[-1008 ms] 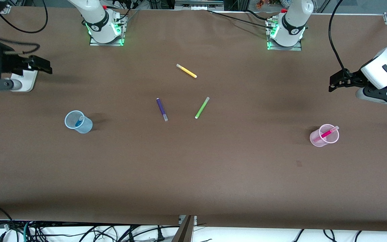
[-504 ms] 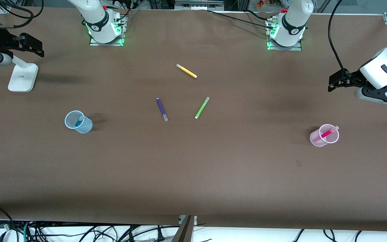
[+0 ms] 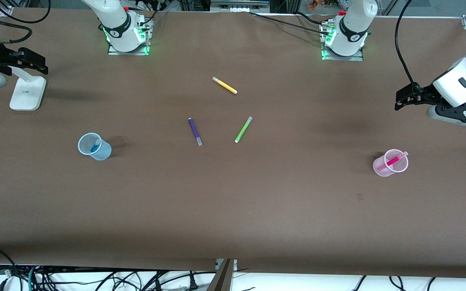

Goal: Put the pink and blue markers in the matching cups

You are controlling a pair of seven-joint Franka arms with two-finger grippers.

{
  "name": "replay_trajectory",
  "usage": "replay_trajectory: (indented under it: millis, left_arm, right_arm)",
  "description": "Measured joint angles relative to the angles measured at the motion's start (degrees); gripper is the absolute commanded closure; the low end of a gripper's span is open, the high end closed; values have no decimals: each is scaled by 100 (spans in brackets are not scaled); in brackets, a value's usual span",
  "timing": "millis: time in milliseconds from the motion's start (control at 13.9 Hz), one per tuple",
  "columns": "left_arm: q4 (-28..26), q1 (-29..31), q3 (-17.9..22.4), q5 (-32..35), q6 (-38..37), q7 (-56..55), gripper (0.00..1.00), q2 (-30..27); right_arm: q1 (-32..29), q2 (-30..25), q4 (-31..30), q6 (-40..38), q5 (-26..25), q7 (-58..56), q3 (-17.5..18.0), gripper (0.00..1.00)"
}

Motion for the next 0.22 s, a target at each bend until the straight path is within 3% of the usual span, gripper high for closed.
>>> replay_trajectory:
  millis: [216]
  left_arm:
    - [0,0,0,0,0,0,0,0]
  right_arm:
    - [0,0,19,2,0,0,0,0]
